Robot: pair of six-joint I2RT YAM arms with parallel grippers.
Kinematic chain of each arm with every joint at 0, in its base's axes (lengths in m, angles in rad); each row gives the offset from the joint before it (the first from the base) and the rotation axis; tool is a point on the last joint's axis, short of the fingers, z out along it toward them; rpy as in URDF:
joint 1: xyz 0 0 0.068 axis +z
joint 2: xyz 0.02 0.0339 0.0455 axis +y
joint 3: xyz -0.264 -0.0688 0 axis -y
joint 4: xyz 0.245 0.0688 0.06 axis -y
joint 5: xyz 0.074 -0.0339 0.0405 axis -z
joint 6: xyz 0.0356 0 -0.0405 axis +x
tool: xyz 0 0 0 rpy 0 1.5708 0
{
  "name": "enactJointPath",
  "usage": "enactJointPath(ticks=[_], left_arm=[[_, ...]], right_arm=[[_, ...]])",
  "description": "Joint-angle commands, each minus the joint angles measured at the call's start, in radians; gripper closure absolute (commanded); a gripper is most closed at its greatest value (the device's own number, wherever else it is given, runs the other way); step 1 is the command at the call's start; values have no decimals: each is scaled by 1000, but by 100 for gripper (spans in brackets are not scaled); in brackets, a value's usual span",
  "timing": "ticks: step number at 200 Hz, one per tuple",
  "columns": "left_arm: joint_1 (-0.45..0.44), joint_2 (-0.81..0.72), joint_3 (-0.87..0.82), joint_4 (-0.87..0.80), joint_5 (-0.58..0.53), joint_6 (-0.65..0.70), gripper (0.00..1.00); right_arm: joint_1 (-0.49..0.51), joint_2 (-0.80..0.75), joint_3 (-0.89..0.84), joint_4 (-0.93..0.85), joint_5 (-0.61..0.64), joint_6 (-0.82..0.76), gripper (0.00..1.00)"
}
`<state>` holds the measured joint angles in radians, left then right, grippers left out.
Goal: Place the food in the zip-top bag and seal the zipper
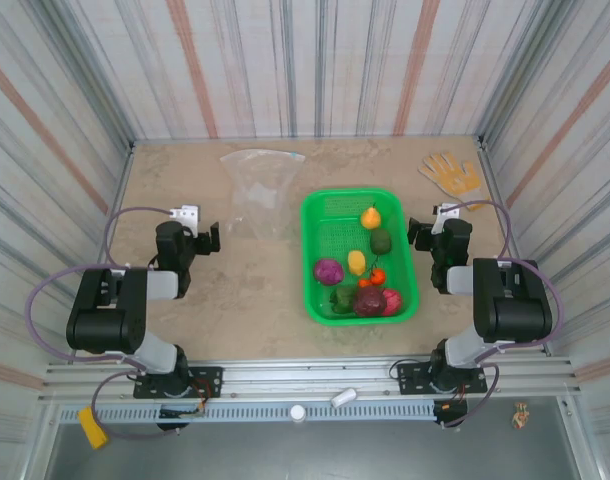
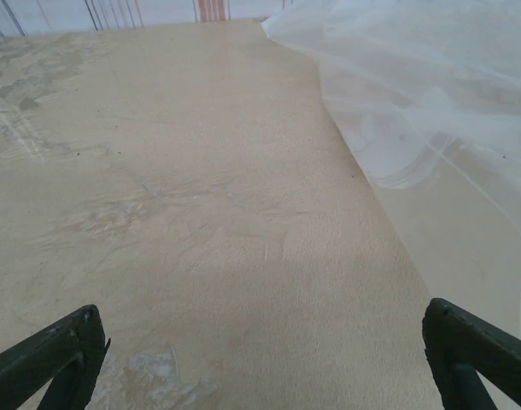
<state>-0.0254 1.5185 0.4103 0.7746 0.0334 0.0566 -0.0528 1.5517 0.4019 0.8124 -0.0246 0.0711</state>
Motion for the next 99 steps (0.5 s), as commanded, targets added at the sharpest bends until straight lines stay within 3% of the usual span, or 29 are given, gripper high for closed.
enactJointPath(ticks=[1, 99], left_arm=[[9, -9, 1, 12, -5, 13, 1], [-10, -9, 1, 15, -30, 24, 1]], right_arm=[[-6, -4, 0, 8, -14, 13, 1], [-5, -2, 10, -7, -14, 9, 1]])
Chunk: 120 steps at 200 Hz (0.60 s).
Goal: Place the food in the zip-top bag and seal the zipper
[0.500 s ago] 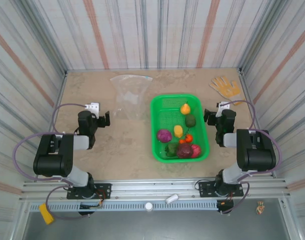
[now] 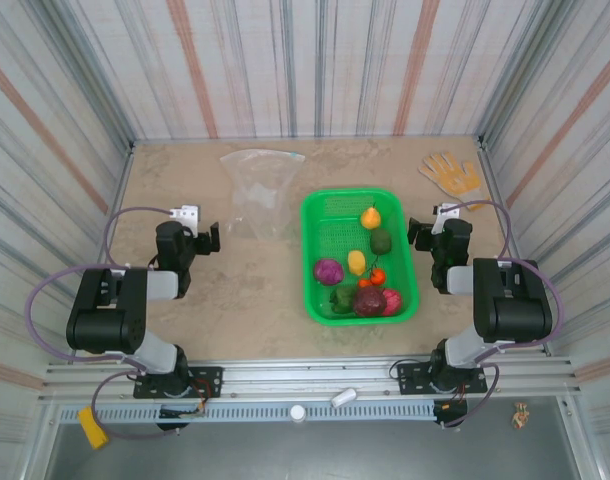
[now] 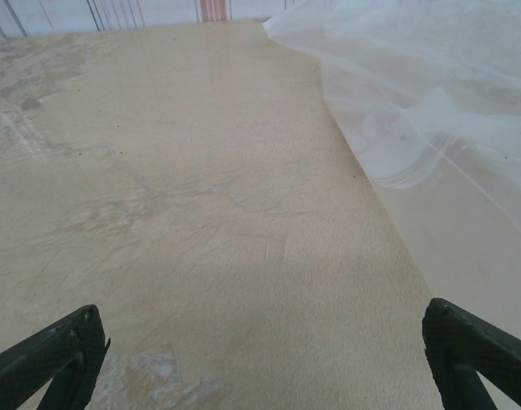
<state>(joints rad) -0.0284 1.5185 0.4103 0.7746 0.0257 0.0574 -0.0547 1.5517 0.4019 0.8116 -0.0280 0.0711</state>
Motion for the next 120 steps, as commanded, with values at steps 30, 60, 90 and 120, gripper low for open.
enactJointPath(ticks=[30, 60, 90, 120], left_arm=[[-17, -10, -4, 23, -43, 25, 1], [-57, -14, -36, 81, -137, 36, 1], [-36, -14, -18, 48, -91, 31, 1], [-36, -78, 9, -24, -120, 31, 1]], right_arm=[[-6, -2, 9, -5, -11, 9, 1], [-4, -2, 8, -4, -12, 10, 1], [-2, -2, 9, -6, -8, 9, 1], [-9, -7, 0, 7, -23, 14, 1]])
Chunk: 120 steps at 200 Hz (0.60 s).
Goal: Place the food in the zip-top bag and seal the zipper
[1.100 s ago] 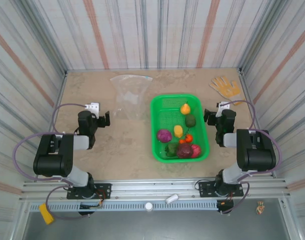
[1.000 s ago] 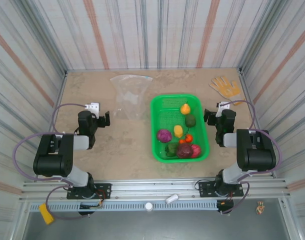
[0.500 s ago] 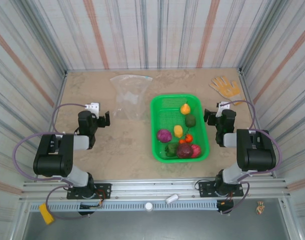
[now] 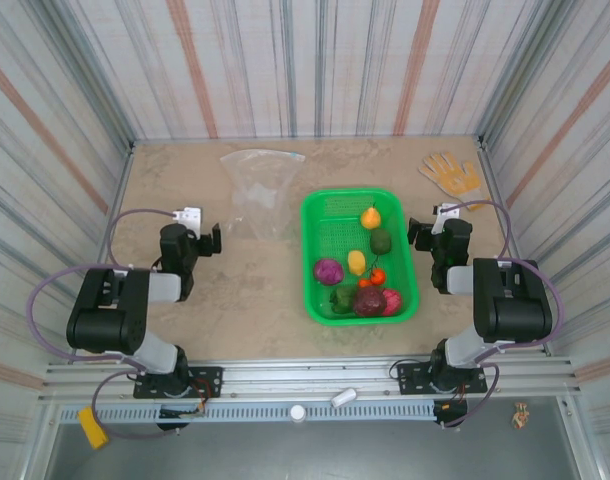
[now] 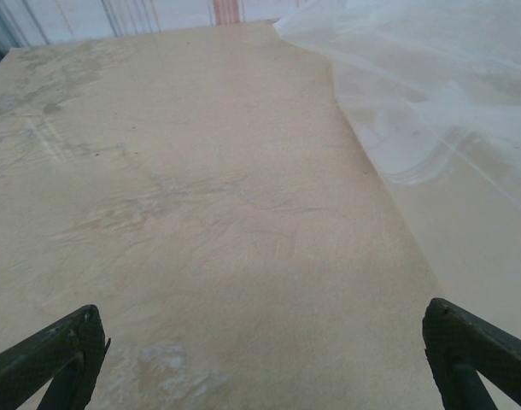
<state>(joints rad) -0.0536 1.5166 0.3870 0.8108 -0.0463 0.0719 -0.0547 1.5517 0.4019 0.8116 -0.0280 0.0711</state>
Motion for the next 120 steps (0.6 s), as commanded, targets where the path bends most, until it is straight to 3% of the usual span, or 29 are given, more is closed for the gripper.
enactJointPath(ticks=[1, 9, 31, 59, 79, 91, 120], left_arm=[[-14, -85, 35, -78, -54, 18, 1], [-42, -165, 76, -215, -97, 28, 1], [-106, -365, 259, -635, -203, 9, 1], [-127, -552, 440, -942, -155, -187, 1], [-249, -647, 549, -1108, -160, -255, 1], [-344, -708, 595, -1193, -154, -315, 1], [-548, -819, 740, -1541, -149, -613, 1]], right_arm=[[-10, -7, 0, 9, -24, 14, 1], [-12, -21, 22, -35, -27, 13, 1], [-3, -134, 169, -369, 10, 15, 1], [-39, -260, 220, -436, 69, 205, 1], [-23, -355, 267, -497, 54, 291, 1], [46, -434, 300, -544, 73, 297, 1], [298, -628, 385, -695, 78, 265, 1]])
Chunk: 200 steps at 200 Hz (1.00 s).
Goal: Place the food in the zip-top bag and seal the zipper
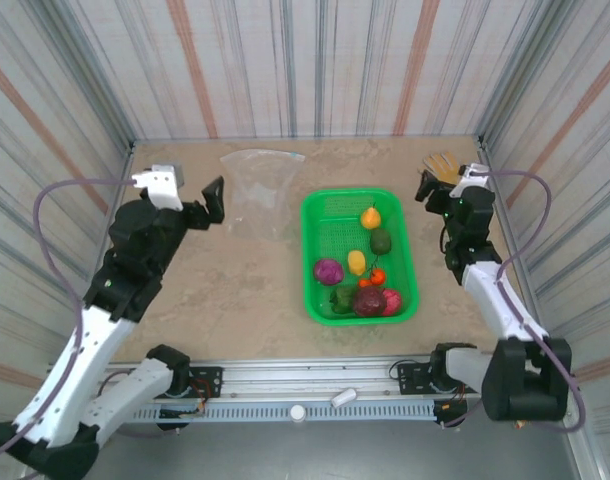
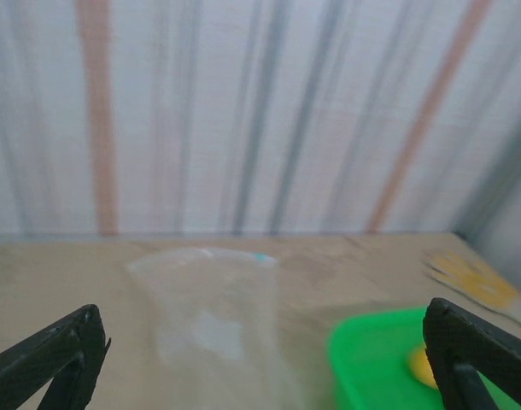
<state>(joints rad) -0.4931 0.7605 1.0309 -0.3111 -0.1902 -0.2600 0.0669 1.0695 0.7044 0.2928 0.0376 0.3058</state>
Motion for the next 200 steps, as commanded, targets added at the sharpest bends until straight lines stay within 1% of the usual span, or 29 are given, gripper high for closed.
enactJointPath(ticks=[1, 17, 26, 35, 49, 56, 63, 76, 91, 98, 102, 105, 108, 110, 111, 112, 116, 122, 126, 130, 134, 142, 148, 155, 161, 171, 184, 193, 200], left_arm=[[-114, -65, 100, -432, -4, -293, 1], [-188, -87, 147, -652, 40, -410, 1], [-209, -78, 183, -797, 65, -465, 1], [-216, -64, 214, -912, 117, -507, 1], [-217, -35, 245, -1038, 202, -531, 1], [-217, -13, 269, -1086, 216, -544, 1], [-217, 8, 295, -1095, 219, -543, 1], [-217, 36, 290, -1027, 209, -514, 1], [-217, 81, 270, -954, 157, -513, 1], [-215, 102, 236, -905, 139, -529, 1], [-206, 113, 219, -870, 144, -528, 1], [-193, 122, 209, -846, 155, -518, 1], [-176, 133, 202, -817, 188, -492, 1], [-158, 139, 196, -791, 218, -451, 1], [-152, 142, 193, -776, 232, -432, 1], [-144, 144, 191, -763, 249, -412, 1], [-109, 155, 178, -711, 290, -348, 1], [-65, 167, 151, -648, 285, -347, 1], [-28, 174, 134, -616, 273, -363, 1], [12, 179, 113, -580, 287, -383, 1], [54, 183, 88, -519, 332, -397, 1], [138, 189, 22, -366, 460, -416, 1], [187, 201, -15, -278, 520, -452, 1], [233, 228, -40, -219, 546, -499, 1], [262, 256, -52, -166, 568, -510, 1], [289, 317, -48, -88, 601, -478, 1], [295, 416, -12, -30, 638, -424, 1], [287, 494, 56, -83, 595, -379, 1], [280, 550, 100, -110, 561, -336, 1]], right_arm=[[186, -150, 85, -182, 13, 30, 1], [342, -207, 119, -276, 9, 31, 1], [412, -221, 142, -341, 5, 33, 1], [492, -230, 163, -413, -1, 31, 1], [576, -228, 178, -492, 9, 21, 1], [620, -215, 191, -541, 42, 22, 1], [643, -201, 215, -598, 71, 24, 1], [679, -164, 289, -740, 161, 44, 1], [660, -139, 332, -851, 139, 133, 1], [624, -142, 341, -906, 39, 175, 1], [592, -150, 334, -908, -53, 184, 1], [566, -159, 316, -872, -151, 186, 1], [534, -166, 296, -835, -238, 191, 1], [516, -169, 287, -814, -281, 198, 1], [516, -169, 287, -814, -281, 198, 1], [502, -172, 279, -793, -317, 206, 1], [488, -174, 268, -770, -339, 226, 1], [484, -168, 273, -779, -283, 245, 1], [487, -156, 289, -811, -230, 247, 1], [489, -143, 311, -851, -186, 243, 1], [491, -132, 330, -886, -155, 236, 1], [498, -118, 348, -926, -91, 231, 1], [502, -116, 342, -931, -82, 234, 1], [505, -119, 331, -925, -116, 223, 1], [517, -123, 318, -919, -126, 212, 0], [564, -112, 322, -951, -67, 195, 1], [616, -85, 347, -1007, 16, 175, 1], [647, -85, 343, -1011, 79, 182, 1], [661, -65, 340, -1005, 85, 181, 1]])
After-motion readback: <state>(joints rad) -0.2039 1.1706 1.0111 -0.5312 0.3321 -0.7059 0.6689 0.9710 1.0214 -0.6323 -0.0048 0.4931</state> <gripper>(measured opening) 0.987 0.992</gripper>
